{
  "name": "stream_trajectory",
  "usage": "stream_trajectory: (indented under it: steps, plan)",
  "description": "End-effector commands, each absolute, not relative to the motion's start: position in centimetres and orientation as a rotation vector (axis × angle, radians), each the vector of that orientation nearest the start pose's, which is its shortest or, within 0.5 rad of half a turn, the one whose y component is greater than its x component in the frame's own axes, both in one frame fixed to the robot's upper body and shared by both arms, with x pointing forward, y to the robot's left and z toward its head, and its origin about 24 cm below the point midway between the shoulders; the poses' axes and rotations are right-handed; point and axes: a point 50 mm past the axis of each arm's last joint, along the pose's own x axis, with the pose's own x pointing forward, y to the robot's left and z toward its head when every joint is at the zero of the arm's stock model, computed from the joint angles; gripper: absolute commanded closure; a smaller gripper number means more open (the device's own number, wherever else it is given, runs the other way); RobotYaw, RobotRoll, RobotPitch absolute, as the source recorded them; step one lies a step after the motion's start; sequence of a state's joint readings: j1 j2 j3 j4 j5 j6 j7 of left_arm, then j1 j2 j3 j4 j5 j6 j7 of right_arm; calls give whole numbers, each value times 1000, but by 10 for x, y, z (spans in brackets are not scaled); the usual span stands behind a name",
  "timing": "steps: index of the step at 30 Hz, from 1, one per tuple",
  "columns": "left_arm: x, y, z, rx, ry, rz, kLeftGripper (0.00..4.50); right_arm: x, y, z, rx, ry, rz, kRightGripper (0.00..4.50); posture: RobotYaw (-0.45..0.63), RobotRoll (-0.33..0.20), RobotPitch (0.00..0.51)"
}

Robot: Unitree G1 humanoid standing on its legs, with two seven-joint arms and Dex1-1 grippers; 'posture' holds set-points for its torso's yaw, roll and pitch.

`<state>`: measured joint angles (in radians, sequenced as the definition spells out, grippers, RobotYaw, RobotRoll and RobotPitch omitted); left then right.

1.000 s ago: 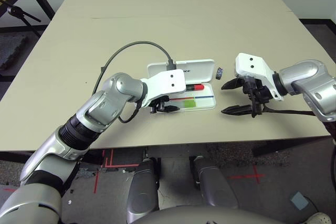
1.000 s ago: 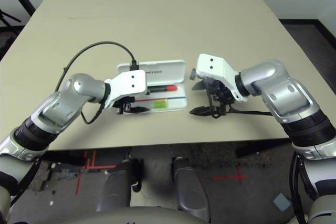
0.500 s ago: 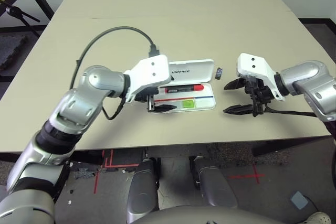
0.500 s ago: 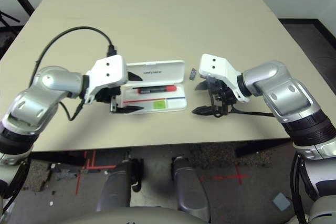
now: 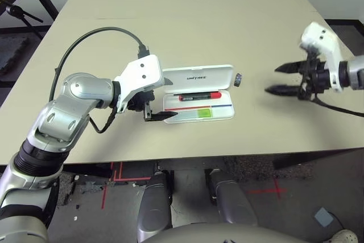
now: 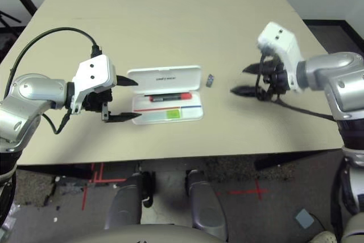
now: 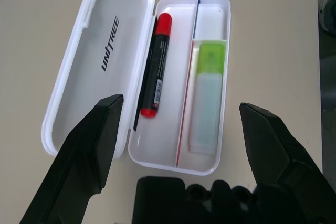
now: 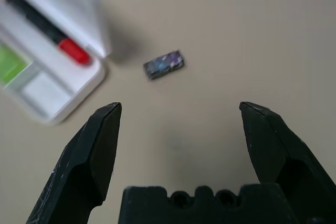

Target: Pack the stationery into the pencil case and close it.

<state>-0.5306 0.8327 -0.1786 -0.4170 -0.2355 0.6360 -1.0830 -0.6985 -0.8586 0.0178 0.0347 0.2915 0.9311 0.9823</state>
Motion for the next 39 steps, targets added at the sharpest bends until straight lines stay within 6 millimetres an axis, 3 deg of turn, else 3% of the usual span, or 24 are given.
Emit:
stream_trajectory:
  steps: [1, 13, 20, 31, 39]
  plan:
    - [264, 156, 198, 741, 196, -1180, 23, 316, -234, 210, -260, 432, 632, 0, -118, 0, 191]
    - [266, 157, 196, 752, 208, -1163, 23, 348, -208, 178, -74, 496, 278, 0, -111, 0, 186]
    - [265, 154, 196, 753, 205, -1168, 23, 357, -186, 163, -37, 517, 279, 0, -103, 0, 190]
    - [265, 151, 196, 756, 199, -1167, 23, 369, -181, 140, -5, 565, 290, 0, -88, 0, 189]
    - [266, 148, 197, 754, 192, -1172, 23, 365, -178, 131, -44, 633, 356, 0, -84, 0, 190]
